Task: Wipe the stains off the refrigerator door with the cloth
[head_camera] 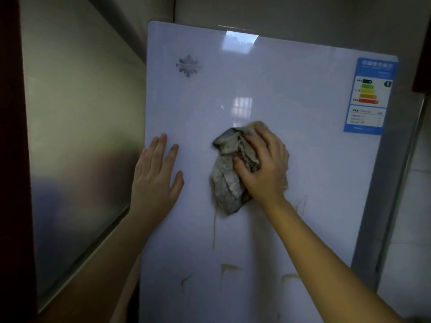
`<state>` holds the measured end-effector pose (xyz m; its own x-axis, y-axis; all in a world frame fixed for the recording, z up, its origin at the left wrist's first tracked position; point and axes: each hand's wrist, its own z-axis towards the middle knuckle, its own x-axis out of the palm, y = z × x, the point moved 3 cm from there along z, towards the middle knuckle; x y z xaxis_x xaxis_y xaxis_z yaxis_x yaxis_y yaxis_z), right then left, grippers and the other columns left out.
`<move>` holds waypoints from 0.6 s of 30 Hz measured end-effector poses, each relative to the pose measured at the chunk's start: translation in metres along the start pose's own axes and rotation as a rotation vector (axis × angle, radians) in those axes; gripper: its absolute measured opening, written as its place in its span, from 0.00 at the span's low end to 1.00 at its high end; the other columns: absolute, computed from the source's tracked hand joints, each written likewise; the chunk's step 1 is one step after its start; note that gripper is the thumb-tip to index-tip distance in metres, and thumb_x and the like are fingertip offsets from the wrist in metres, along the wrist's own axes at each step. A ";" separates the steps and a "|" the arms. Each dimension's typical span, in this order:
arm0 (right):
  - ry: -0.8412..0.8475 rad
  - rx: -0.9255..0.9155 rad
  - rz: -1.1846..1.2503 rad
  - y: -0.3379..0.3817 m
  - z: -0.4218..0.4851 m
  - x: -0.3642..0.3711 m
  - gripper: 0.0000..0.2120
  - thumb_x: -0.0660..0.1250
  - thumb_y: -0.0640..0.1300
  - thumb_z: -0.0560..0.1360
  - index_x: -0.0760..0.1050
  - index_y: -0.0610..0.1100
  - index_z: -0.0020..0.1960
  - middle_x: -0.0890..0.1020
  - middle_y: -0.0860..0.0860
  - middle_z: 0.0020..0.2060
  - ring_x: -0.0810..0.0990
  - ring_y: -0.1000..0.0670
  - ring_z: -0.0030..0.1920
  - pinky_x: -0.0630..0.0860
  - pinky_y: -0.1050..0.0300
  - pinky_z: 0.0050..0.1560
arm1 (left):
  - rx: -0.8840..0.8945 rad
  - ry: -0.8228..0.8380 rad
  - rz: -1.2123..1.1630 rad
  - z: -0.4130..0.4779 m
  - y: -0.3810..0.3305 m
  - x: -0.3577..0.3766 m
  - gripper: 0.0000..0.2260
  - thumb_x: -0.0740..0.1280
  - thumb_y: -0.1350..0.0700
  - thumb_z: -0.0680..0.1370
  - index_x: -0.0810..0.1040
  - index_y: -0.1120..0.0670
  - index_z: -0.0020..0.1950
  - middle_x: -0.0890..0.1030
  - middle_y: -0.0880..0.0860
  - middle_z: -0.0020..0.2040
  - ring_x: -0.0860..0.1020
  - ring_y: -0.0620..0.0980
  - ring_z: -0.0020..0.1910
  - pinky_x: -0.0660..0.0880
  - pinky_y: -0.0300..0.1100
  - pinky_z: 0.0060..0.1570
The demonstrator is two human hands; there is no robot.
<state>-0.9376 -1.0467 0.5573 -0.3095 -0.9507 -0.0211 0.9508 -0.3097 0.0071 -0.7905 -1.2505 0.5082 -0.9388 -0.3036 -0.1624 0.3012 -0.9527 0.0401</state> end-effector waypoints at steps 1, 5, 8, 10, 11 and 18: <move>-0.032 0.030 -0.007 -0.004 0.001 -0.003 0.24 0.74 0.52 0.74 0.78 0.45 0.67 0.75 0.46 0.71 0.72 0.43 0.72 0.67 0.44 0.72 | 0.000 0.002 0.001 0.000 0.000 0.000 0.26 0.62 0.51 0.81 0.65 0.57 0.79 0.61 0.59 0.82 0.58 0.59 0.81 0.59 0.56 0.79; -0.203 0.294 0.031 -0.006 0.005 -0.008 0.24 0.73 0.50 0.74 0.77 0.45 0.68 0.74 0.47 0.72 0.71 0.46 0.72 0.66 0.48 0.73 | 0.005 0.000 0.001 0.000 0.000 0.000 0.26 0.61 0.51 0.82 0.65 0.57 0.79 0.61 0.59 0.81 0.59 0.59 0.81 0.59 0.56 0.79; -0.130 0.222 0.037 0.001 0.002 -0.003 0.25 0.73 0.51 0.74 0.77 0.45 0.69 0.73 0.46 0.72 0.70 0.45 0.73 0.65 0.49 0.74 | 0.007 -0.008 -0.001 0.001 0.000 0.000 0.26 0.61 0.51 0.81 0.66 0.57 0.79 0.61 0.59 0.81 0.59 0.59 0.81 0.59 0.56 0.79; 0.019 -0.013 -0.005 0.001 -0.005 0.001 0.25 0.72 0.52 0.74 0.77 0.45 0.68 0.75 0.45 0.72 0.72 0.42 0.72 0.66 0.46 0.73 | 0.002 -0.006 -0.004 0.000 0.000 0.001 0.26 0.62 0.51 0.81 0.65 0.57 0.79 0.61 0.59 0.82 0.59 0.59 0.81 0.58 0.55 0.79; 0.084 -0.128 -0.034 -0.002 -0.008 0.001 0.25 0.73 0.53 0.74 0.78 0.45 0.68 0.75 0.44 0.71 0.72 0.41 0.72 0.68 0.43 0.72 | 0.000 -0.004 -0.005 0.000 0.000 0.001 0.26 0.62 0.51 0.81 0.65 0.57 0.79 0.61 0.59 0.82 0.58 0.59 0.81 0.57 0.55 0.79; -0.212 0.224 0.011 -0.036 0.007 -0.025 0.25 0.71 0.52 0.75 0.77 0.43 0.69 0.74 0.44 0.72 0.72 0.44 0.72 0.67 0.44 0.74 | 0.009 -0.003 0.010 0.000 0.001 0.001 0.26 0.61 0.50 0.82 0.66 0.57 0.79 0.61 0.59 0.82 0.58 0.58 0.81 0.59 0.56 0.79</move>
<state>-0.9645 -1.0115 0.5642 -0.3172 -0.9292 0.1895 0.9349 -0.2729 0.2271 -0.7907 -1.2518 0.5079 -0.9362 -0.3135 -0.1587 0.3095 -0.9496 0.0502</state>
